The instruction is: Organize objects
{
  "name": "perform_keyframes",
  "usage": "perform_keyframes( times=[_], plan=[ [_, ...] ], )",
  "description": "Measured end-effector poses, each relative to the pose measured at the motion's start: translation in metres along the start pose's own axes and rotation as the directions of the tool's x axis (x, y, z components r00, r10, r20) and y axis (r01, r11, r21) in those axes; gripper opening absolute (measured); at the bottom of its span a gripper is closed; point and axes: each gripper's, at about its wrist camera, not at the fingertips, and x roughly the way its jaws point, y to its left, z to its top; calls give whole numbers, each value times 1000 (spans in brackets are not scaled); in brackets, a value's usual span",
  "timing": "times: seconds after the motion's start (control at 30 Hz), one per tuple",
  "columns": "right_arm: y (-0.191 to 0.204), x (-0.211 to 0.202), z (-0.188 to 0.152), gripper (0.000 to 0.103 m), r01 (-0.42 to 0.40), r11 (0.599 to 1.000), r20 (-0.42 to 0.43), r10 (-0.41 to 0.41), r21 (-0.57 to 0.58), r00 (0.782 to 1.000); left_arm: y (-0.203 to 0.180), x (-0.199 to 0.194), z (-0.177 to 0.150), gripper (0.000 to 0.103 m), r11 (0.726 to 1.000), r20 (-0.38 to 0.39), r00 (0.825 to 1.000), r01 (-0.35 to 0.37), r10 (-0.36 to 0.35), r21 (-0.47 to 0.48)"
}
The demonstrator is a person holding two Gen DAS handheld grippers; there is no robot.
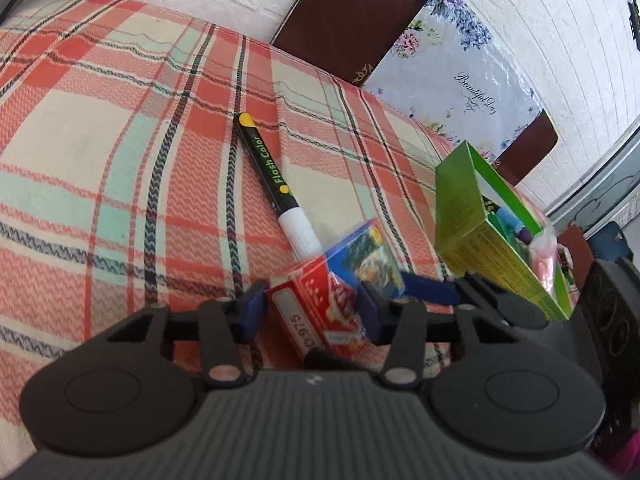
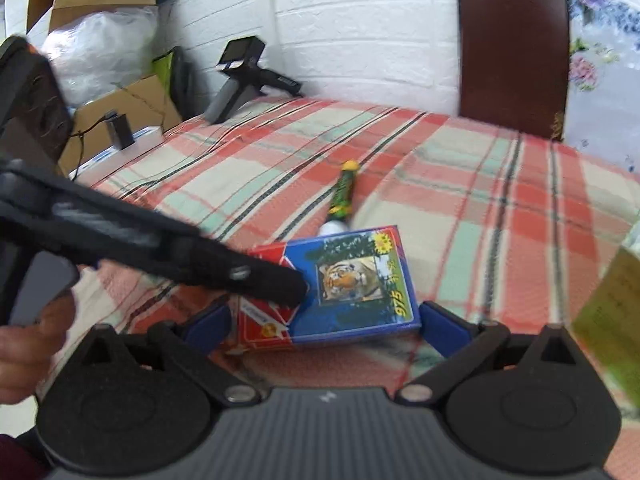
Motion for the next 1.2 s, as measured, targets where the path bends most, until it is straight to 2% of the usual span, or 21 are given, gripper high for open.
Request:
perform_keyframes(
  times=[0.1, 0.27, 0.4, 0.53, 0.73, 0.93, 0.97, 1.0, 1.03, 1.07, 1.1, 1.2],
  plan=[
    [17, 0, -8, 94, 88, 994, 34, -86, -70, 996, 0, -3, 0, 46, 1000, 2, 1000, 7, -7, -20],
    [17, -23, -11, 93, 132, 991, 134, -127, -31, 983, -20, -18, 11, 43, 999, 48, 998, 40, -41, 24],
    [8, -50, -1, 93, 231, 972, 230, -217, -33, 949, -56, -19, 32, 43, 991, 79, 992, 91, -99, 97],
    [-24, -75, 12, 93, 326, 945, 286, -310, -8, 906, -104, -1, 55, 43, 974, 80, 983, 148, -164, 172],
    [-89, -107, 18, 93, 425, 902, 282, -427, 73, 859, -171, 49, 71, 43, 941, 43, 972, 210, -229, 265],
    [-138, -116, 12, 94, 480, 863, 241, -506, 160, 828, -213, 97, 75, 46, 921, 16, 979, 187, -205, 341],
    [-146, -114, 13, 94, 507, 843, 229, -537, 178, 812, -219, 104, 75, 47, 921, 27, 983, 160, -181, 355],
    [-153, -111, 13, 97, 537, 820, 213, -570, 198, 793, -223, 110, 76, 53, 921, 44, 988, 122, -149, 370],
    [-160, -108, 12, 101, 556, 802, 195, -594, 218, 781, -226, 116, 76, 55, 920, 60, 991, 85, -117, 382],
    [-166, -107, 13, 98, 558, 796, 178, -599, 234, 780, -227, 121, 76, 55, 919, 66, 993, 60, -93, 390],
    [-168, -111, 13, 99, 546, 799, 187, -594, 253, 782, -227, 124, 75, 55, 917, 64, 995, 44, -75, 396],
    [-157, -122, 12, 100, 549, 791, 233, -606, 269, 760, -220, 120, 69, 55, 917, 59, 996, 36, -65, 397]
  ],
)
